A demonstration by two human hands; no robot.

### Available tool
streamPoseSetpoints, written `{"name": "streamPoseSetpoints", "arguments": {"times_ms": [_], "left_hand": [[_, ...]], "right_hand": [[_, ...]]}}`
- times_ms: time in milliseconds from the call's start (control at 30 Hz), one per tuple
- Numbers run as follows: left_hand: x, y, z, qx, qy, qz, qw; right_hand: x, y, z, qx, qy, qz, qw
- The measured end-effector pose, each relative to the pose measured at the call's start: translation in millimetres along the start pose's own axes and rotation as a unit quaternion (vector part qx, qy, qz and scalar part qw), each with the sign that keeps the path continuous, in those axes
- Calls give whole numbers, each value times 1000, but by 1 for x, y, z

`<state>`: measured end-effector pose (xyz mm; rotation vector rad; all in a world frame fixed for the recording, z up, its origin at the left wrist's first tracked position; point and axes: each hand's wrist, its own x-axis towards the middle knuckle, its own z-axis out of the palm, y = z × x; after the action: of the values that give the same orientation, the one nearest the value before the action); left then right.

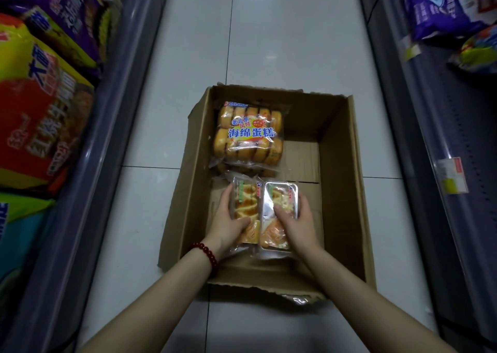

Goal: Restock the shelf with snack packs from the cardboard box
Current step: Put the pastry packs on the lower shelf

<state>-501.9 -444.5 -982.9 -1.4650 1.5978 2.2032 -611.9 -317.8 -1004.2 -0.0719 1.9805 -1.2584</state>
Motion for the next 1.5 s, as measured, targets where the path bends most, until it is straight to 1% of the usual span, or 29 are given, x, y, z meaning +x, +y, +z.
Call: {"name": "streamPoseSetpoints", "arguments": {"times_ms": [133,233,300,400,500,633,767,900,1033,1133,1233,1333,1500], "left_hand": [[-12,13,-7,-43,-30,-5,999],[-39,36,-9,-45,-41,-1,998],[-67,62,-9,-42,-44,1,998],[-116,113,-11,-50,-57,4,997],[-169,167,-16,-53,-64,28,996],[-247,237,-25,-66,-55,62,994],[-331,307,-34,-77,-37,82,993],[-415,365,-48,-101,10,112,989],[-493,414,-67,-134,45,155,978],[-548,444,-80,-146,78,195,967],[-596,462,-93,-145,131,226,954],[-642,474,-102,-160,189,242,938],[-718,481,-111,-187,269,275,904]], "right_hand": [[-14,-22,-11,18,-16,-7,1000],[-40,-53,-23,-19,-12,-15,1000],[-66,-83,-33,-48,-3,-22,999],[-106,-138,-47,-55,-6,-36,998],[-147,-201,-59,-71,-15,-55,996],[-208,-290,-74,-60,-67,-70,993],[-271,-377,-86,-57,-88,-90,990],[-334,-454,-93,-46,-123,-113,985],[-389,-527,-95,-54,-152,-169,972],[-427,-576,-91,-47,-200,-200,958],[-462,-618,-81,-45,-253,-227,939],[-497,-651,-68,-56,-291,-257,920],[-550,-683,-49,-81,-349,-313,880]]}}
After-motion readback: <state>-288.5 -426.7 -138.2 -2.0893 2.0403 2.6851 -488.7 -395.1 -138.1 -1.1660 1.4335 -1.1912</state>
